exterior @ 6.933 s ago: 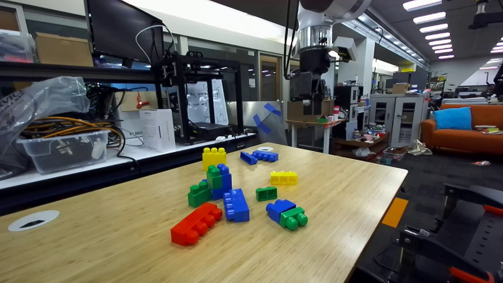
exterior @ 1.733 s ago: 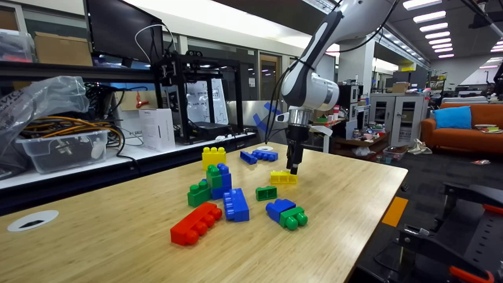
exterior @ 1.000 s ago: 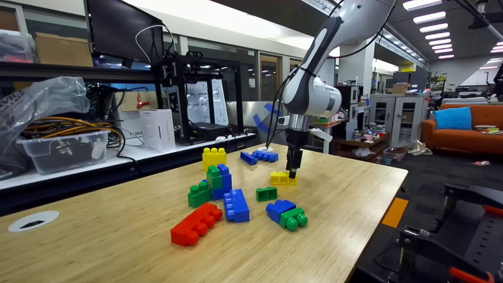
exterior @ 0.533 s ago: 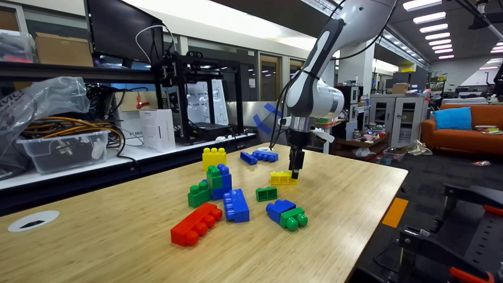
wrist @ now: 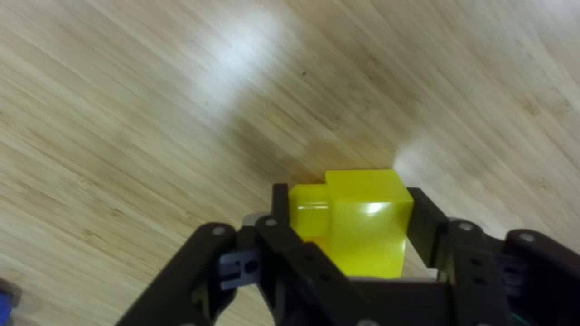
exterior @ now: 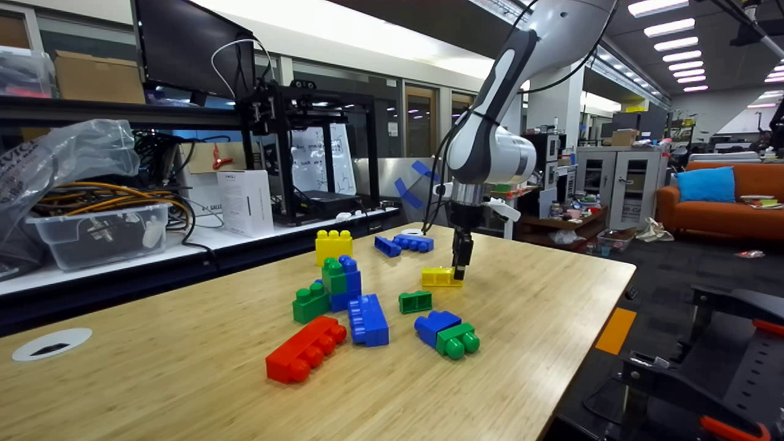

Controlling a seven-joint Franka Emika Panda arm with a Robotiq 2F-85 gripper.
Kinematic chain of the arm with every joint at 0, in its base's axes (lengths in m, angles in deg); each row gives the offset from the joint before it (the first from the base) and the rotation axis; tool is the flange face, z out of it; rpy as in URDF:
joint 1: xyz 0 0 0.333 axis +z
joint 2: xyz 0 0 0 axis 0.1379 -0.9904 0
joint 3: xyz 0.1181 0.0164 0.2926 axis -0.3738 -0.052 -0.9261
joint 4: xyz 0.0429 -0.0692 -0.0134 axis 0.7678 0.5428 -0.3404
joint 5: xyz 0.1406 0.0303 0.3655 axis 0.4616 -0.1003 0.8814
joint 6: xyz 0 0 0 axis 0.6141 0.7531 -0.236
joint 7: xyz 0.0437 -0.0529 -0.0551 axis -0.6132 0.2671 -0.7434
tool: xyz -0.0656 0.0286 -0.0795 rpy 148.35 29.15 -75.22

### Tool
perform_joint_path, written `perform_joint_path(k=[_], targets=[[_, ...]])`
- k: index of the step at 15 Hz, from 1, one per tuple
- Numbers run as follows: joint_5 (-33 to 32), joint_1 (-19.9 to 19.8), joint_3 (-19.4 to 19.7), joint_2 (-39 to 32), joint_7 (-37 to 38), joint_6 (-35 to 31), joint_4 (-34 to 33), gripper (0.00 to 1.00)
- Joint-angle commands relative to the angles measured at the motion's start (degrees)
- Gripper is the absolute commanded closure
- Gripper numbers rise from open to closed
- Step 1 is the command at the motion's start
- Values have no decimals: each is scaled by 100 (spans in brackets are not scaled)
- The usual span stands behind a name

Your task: Pick up the yellow block on the right and place it on top of the stacked blocks

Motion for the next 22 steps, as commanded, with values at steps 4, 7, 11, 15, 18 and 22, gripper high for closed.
perform_joint_path(k=[4, 7, 11, 15, 18, 22], targets=[[-321, 737, 674, -9, 1338, 810, -374, 62], [-437, 928, 798, -51, 1926, 1392, -611, 62], [-516, 1021, 760, 136, 2396, 1849, -699, 62], [-559, 1099, 665, 616, 2573, 1802, -609, 62], [-658, 1247, 646, 1048, 2670, 1805, -499, 62], [-1279, 1691, 846, 1438, 3166, 1610, -236, 62]])
